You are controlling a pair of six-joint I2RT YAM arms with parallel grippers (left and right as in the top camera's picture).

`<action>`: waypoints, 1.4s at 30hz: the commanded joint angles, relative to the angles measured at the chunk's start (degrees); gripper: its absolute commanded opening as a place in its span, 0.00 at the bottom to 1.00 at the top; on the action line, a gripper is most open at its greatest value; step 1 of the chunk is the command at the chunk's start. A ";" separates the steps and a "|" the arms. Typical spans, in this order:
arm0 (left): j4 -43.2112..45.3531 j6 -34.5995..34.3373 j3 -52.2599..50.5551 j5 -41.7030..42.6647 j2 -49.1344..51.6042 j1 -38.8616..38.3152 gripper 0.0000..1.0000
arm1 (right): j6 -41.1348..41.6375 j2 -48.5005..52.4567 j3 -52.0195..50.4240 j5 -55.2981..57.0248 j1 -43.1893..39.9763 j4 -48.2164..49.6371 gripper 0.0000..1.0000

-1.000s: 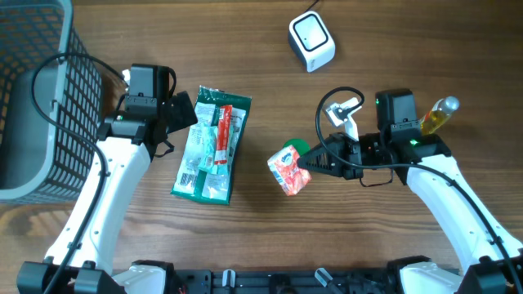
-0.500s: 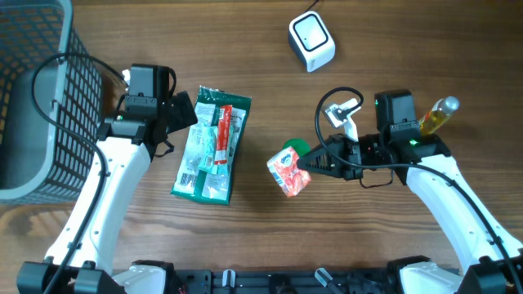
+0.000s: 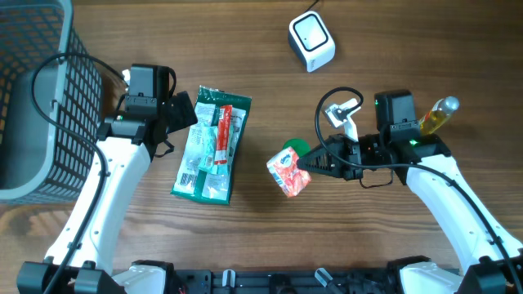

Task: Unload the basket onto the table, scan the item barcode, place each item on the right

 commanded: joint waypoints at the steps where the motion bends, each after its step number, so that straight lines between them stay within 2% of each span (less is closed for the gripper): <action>1: 0.13 0.11 0.37 -0.72 0.13 0.20 1.00 | -0.28 -0.76 -0.59 -1.62 0.39 0.15 0.04; 12: 0.13 0.11 0.37 -0.74 0.13 0.20 1.00 | -0.20 -0.76 -0.59 -1.16 0.39 0.17 0.04; 16: 0.13 0.11 0.37 -0.74 0.13 0.20 1.00 | 3.69 -0.76 -0.59 6.69 0.42 -0.04 0.04; 20: 0.13 0.11 0.37 -0.72 0.13 0.20 1.00 | 5.22 -0.76 -0.59 7.91 0.39 1.05 0.04; 30: 0.13 0.11 0.37 -0.74 0.13 0.20 1.00 | 19.93 -0.79 -0.57 8.13 0.39 11.26 0.04; 34: 0.13 0.11 0.37 -0.72 0.13 0.20 1.00 | 26.88 -1.51 -0.48 12.50 0.39 14.62 0.04; 39: 0.13 0.11 0.37 -0.74 0.13 0.20 1.00 | 37.66 -7.37 -0.44 15.02 0.39 23.08 0.04; 42: 0.13 0.11 0.37 -0.72 0.13 0.20 1.00 | 42.45 -12.11 0.55 18.45 0.39 24.39 0.04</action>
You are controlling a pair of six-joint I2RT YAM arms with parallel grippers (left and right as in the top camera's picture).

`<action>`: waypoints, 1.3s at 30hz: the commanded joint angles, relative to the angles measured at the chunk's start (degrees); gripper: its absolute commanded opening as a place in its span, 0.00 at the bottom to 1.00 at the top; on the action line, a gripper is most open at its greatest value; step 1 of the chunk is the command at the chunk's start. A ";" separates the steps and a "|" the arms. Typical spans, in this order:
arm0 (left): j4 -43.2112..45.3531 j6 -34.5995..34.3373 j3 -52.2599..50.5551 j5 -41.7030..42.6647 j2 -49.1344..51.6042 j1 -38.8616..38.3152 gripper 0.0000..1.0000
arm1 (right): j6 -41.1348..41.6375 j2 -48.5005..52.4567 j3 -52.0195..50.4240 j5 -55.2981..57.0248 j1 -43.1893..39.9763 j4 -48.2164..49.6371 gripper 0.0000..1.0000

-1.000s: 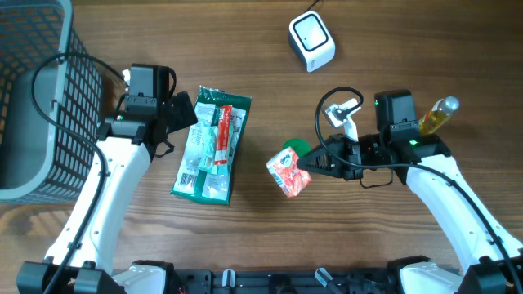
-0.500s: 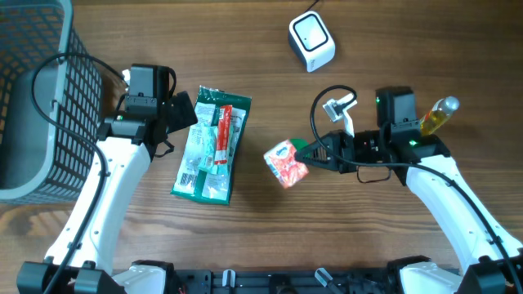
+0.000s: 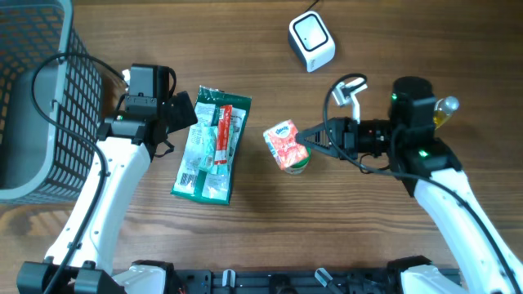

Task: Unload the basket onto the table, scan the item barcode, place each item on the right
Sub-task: 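Carry the Kleenex pack with the right gripper to the scanner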

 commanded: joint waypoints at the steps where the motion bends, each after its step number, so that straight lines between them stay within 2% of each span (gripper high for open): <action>1: 0.15 0.11 0.37 -0.72 0.13 0.20 1.00 | 8.17 -6.08 1.79 4.76 0.39 0.59 0.04; 9: 0.15 0.11 0.37 -0.74 0.13 0.20 1.00 | 13.27 -9.44 6.99 14.05 0.39 0.52 0.04; 13: 0.15 0.11 0.37 -0.72 0.13 0.20 1.00 | 6.10 -9.44 7.32 25.40 0.39 -3.43 0.04; 18: 0.15 0.11 0.37 -0.74 0.13 0.20 1.00 | -5.53 -9.44 7.32 42.01 0.39 -18.16 0.04; 24: 0.15 0.11 0.37 -0.72 0.13 0.20 1.00 | -7.28 -8.98 9.55 47.21 0.39 -26.12 0.04; 32: 0.15 0.11 0.37 -0.74 0.13 0.20 1.00 | -12.57 -3.10 33.66 54.45 0.39 -49.11 0.04; 39: 0.15 0.11 0.37 -0.74 0.13 0.20 1.00 | -18.36 8.04 57.29 55.56 0.39 -63.52 0.04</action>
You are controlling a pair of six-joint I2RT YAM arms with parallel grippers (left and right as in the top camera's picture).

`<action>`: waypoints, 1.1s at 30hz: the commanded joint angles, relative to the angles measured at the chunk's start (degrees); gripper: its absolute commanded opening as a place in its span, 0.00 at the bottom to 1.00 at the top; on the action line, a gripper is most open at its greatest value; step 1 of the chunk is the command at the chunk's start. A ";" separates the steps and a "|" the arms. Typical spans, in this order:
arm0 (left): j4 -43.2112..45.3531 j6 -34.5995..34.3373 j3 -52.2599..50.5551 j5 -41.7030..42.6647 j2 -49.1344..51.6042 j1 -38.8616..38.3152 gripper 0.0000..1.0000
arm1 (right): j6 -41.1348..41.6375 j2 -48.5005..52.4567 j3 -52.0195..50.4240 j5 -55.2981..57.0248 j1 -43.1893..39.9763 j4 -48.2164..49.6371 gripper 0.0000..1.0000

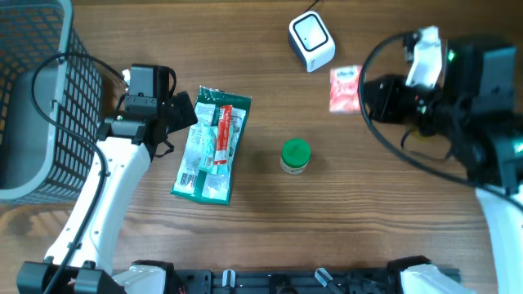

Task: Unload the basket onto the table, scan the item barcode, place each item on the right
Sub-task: 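Carry the Kleenex pack with the right gripper to the scanner, then move the Kleenex pack away from the scanner and lower it at right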

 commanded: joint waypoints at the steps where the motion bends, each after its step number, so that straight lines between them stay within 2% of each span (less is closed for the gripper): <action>1: 0.13 0.11 0.37 -0.76 0.13 0.20 1.00 | -6.88 7.34 13.94 2.47 0.17 -6.58 0.04; 4: 0.13 0.11 0.37 -0.74 0.13 0.20 1.00 | -11.91 15.52 24.09 10.36 0.76 -10.29 0.04; 8: 0.13 0.11 0.37 -0.74 0.13 0.20 1.00 | -15.89 22.97 25.31 25.49 2.95 -7.52 0.04; 14: 0.13 0.11 0.37 -0.74 0.13 0.20 1.00 | -19.43 37.42 25.31 43.91 8.87 2.60 0.04; 19: 0.13 0.13 0.37 -0.76 0.13 0.20 1.00 | -27.32 48.22 25.31 55.80 12.76 14.43 0.04; 23: 0.13 0.11 0.37 -0.74 0.13 0.20 1.00 | -36.17 54.75 25.27 57.57 13.86 21.92 0.04; 29: 0.13 0.11 0.37 -0.76 0.13 0.20 1.00 | -34.10 59.19 25.24 59.71 13.79 26.77 0.04; 33: 0.13 0.11 0.37 -0.74 0.13 0.20 1.00 | -33.70 59.63 25.20 50.27 13.70 27.19 0.04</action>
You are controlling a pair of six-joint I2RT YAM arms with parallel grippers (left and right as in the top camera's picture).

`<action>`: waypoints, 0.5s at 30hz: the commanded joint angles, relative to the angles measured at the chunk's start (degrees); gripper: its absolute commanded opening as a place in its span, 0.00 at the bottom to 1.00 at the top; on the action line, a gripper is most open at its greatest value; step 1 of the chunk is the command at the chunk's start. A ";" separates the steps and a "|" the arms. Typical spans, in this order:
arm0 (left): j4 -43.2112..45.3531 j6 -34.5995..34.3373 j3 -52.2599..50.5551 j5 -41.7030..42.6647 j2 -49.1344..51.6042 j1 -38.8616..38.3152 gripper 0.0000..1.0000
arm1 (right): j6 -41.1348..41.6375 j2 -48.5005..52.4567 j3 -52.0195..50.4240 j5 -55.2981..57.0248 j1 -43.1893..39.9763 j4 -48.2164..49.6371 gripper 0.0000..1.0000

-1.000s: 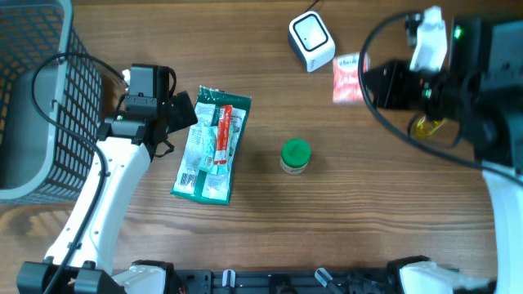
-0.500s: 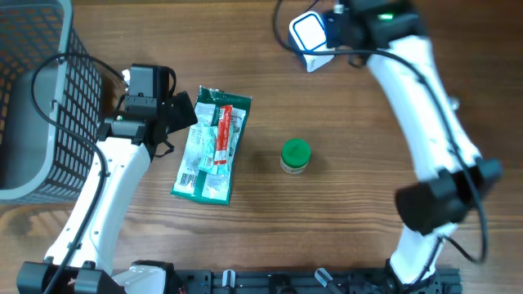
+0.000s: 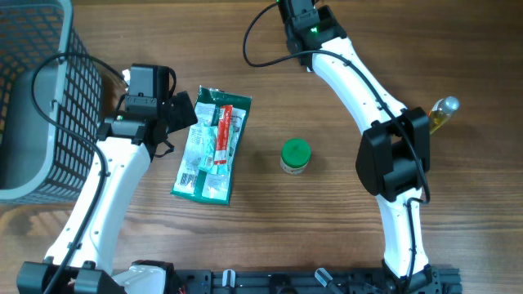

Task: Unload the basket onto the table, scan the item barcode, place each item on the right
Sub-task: 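Move the Kleenex pack away from the scanner and lower it at right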

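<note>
My right arm [image 3: 351,69] reaches across the table to its far edge, and its wrist [image 3: 306,16] lies over the spot at the top middle. The fingers run past the top of the overhead view, so neither they nor anything they hold shows. The red-and-white packet and the white scanner are hidden or out of view. Next to the left edge of the green snack packets [image 3: 211,143], my left gripper [image 3: 185,110] rests open and holds nothing.
A green-capped jar [image 3: 295,156] stands in the middle of the table. A small yellow bottle [image 3: 442,113] lies at the right behind the right arm's base. A dark wire basket [image 3: 33,98] fills the far left.
The right arm swung from the right side up to the far edge. It now covers the place where the scanner stood. The red packet it held beside the scanner no longer shows.
The right gripper first held the red packet low by the green-capped jar. It then held it over the jar, and later up beside the white scanner. Now the arm stretches over the scanner's spot, with packet and fingers out of sight. The left arm stayed still.
</note>
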 commanded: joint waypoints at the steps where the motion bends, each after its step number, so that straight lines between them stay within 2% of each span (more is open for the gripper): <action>1: 0.13 0.11 0.37 -0.72 0.13 0.20 1.00 | 1.16 1.16 0.57 -6.01 -0.22 0.39 0.04; 4: 0.13 0.11 0.37 -0.72 0.13 0.20 1.00 | 2.75 1.09 0.59 -4.02 -0.44 -1.18 0.04; 6: 0.13 0.11 0.37 -0.72 0.13 0.20 1.00 | 8.00 -1.16 0.59 2.36 -0.42 -3.65 0.04; 10: 0.13 0.11 0.37 -0.74 0.13 0.20 1.00 | 10.14 -11.58 0.59 1.03 -0.52 -11.21 0.04; 15: 0.13 0.11 0.37 -0.72 0.13 0.20 1.00 | 21.97 -26.77 0.59 -7.76 -0.55 -32.59 0.04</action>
